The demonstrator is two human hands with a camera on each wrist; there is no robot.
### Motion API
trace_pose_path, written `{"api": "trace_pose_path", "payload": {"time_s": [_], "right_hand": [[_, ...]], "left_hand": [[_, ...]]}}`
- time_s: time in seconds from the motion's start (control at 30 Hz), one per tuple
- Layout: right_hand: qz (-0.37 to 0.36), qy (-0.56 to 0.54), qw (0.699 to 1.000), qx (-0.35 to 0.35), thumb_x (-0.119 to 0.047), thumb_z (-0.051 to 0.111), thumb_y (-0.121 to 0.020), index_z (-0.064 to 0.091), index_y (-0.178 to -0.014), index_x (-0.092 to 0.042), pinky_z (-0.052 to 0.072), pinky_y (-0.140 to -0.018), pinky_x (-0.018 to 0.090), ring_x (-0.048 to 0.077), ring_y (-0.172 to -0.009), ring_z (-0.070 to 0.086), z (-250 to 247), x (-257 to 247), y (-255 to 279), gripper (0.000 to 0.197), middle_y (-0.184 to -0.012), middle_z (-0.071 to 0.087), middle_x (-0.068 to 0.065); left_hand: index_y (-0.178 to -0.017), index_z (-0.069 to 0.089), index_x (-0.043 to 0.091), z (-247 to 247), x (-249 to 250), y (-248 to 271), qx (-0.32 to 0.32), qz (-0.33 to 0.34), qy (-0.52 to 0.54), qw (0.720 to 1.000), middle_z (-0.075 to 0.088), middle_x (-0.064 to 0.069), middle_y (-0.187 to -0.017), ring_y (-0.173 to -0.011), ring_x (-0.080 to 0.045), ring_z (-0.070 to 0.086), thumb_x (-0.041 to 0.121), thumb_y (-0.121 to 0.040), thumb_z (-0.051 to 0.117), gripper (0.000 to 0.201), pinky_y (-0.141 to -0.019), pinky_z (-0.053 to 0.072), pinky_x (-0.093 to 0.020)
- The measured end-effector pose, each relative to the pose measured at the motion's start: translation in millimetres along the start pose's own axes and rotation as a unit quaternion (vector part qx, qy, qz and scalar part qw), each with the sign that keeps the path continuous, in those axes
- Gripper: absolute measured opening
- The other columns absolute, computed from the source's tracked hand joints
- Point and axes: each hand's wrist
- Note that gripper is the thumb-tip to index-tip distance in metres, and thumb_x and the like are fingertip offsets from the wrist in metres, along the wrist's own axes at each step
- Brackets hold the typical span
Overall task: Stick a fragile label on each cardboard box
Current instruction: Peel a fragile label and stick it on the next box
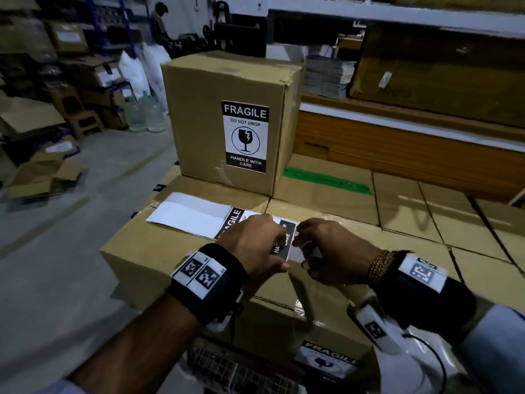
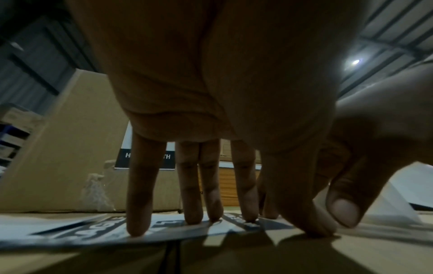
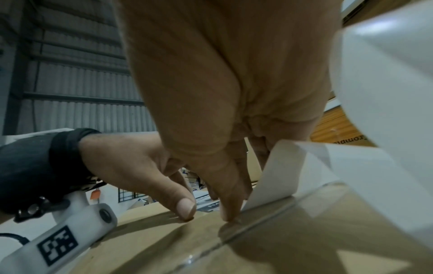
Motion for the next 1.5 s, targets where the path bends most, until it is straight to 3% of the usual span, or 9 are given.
{"api": "trace_pose_path", "payload": {"time_s": [0.2, 0.43, 0.6, 0.7, 0.8, 0.93, 1.1, 1.2, 1.5], "right_hand": [[-0.008, 0.007, 1.0, -0.004, -0.018, 0.076, -0.085, 0.072, -0.125, -0.018, 0.05, -0.1, 0.024, 0.018, -0.123, 0.06, -2.3, -0.3, 4.8, 0.04, -0.134, 0.061, 0.001], [-0.013, 0.011, 1.0, -0.003, -0.02, 0.078, -0.086, 0.071, -0.129, -0.019, 0.052, -0.099, 0.028, 0.017, -0.115, 0.062, -3.7, -1.5, 6.2, 0.044, -0.131, 0.064, 0.002], [-0.009, -0.006, 1.0, -0.004, -0.018, 0.078, -0.087, 0.07, -0.13, -0.019, 0.056, -0.097, 0.029, 0.016, -0.113, 0.063, -2.9, -0.3, 10.5, 0.043, -0.131, 0.062, 0.001], [-0.022, -0.009, 1.0, -0.007, -0.036, 0.075, -0.087, 0.072, -0.117, -0.023, 0.057, -0.091, 0.031, 0.016, -0.105, 0.063, -5.1, -4.1, 19.0, 0.033, -0.119, 0.063, -0.001], [-0.033, -0.019, 0.999, -0.029, -0.056, 0.063, -0.084, 0.071, -0.115, -0.025, 0.057, -0.088, 0.031, 0.013, -0.099, 0.061, -8.3, -8.1, 30.7, 0.044, -0.117, 0.062, -0.003], [-0.063, -0.007, 0.998, -0.031, -0.055, 0.068, -0.089, 0.071, -0.118, -0.029, 0.058, -0.089, 0.033, 0.013, -0.1, 0.063, -5.0, -8.1, 44.9, 0.039, -0.118, 0.062, -0.005], [-0.075, -0.02, 0.996, -0.038, -0.065, 0.05, -0.083, 0.071, -0.116, -0.034, 0.059, -0.085, 0.033, 0.009, -0.102, 0.064, -1.5, -14.8, 68.4, 0.05, -0.119, 0.062, -0.012], [-0.068, -0.014, 0.997, -0.043, -0.052, 0.06, -0.085, 0.071, -0.113, -0.033, 0.059, -0.083, 0.032, 0.009, -0.101, 0.063, -2.8, -19.7, 80.5, 0.035, -0.117, 0.062, -0.011], [-0.053, -0.022, 0.998, -0.039, -0.055, 0.045, -0.082, 0.071, -0.114, -0.028, 0.057, -0.085, 0.03, 0.01, -0.103, 0.062, 2.8, -33.3, 100.8, 0.05, -0.117, 0.061, -0.009]], "left_hand": [[-0.115, 0.07, 0.025, -1.0, 7.6, 2.6, 0.001, -0.001, 0.004, 1.0, 0.061, 0.002, -0.117, -0.105, -0.017, 0.055, 0.049, -0.088, 0.075, 0.037, -0.086, 0.048, -0.033], [-0.112, 0.07, 0.023, 1.2, 10.3, 3.8, 0.019, 0.009, -0.021, 1.0, 0.062, 0.001, -0.109, -0.096, -0.016, 0.054, 0.047, -0.093, 0.069, 0.03, -0.076, 0.038, -0.029], [-0.104, 0.068, 0.026, 1.0, 7.0, 4.4, 0.017, 0.011, -0.011, 1.0, 0.057, 0.006, -0.101, -0.094, -0.017, 0.055, 0.06, -0.08, 0.078, 0.043, -0.075, 0.046, -0.031], [-0.108, 0.075, 0.032, 4.9, 5.2, 8.2, 0.008, 0.011, 0.01, 1.0, 0.055, 0.008, -0.106, -0.099, -0.016, 0.054, 0.063, -0.074, 0.081, 0.046, -0.086, 0.052, -0.037], [-0.109, 0.077, 0.036, 10.6, 1.8, 15.7, 0.006, 0.034, 0.018, 0.999, 0.057, 0.009, -0.109, -0.103, -0.014, 0.052, 0.063, -0.073, 0.081, 0.045, -0.089, 0.051, -0.039], [-0.103, 0.079, 0.034, 22.3, -3.4, 28.9, 0.039, 0.081, 0.028, 0.996, 0.062, 0.009, -0.103, -0.098, -0.012, 0.056, 0.061, -0.072, 0.083, 0.042, -0.083, 0.049, -0.036], [-0.114, 0.077, 0.041, 38.3, -2.3, 49.5, 0.069, 0.08, 0.066, 0.992, 0.062, 0.019, -0.106, -0.1, -0.003, 0.057, 0.061, -0.072, 0.083, 0.047, -0.084, 0.051, -0.03], [-0.113, 0.077, 0.042, 46.4, 1.4, 59.2, 0.085, 0.084, 0.075, 0.99, 0.063, 0.02, -0.107, -0.102, -0.002, 0.058, 0.064, -0.07, 0.082, 0.048, -0.084, 0.051, -0.031], [-0.094, 0.082, 0.031, 69.9, 10.9, 77.1, 0.186, 0.132, 0.104, 0.968, 0.07, 0.013, -0.097, -0.091, -0.011, 0.065, 0.045, -0.083, 0.076, 0.018, -0.077, 0.054, -0.037]]}}
Point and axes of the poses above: each hand's wrist, its own y-axis away from the middle knuckle, its own z-axis out of the palm, x = y × z
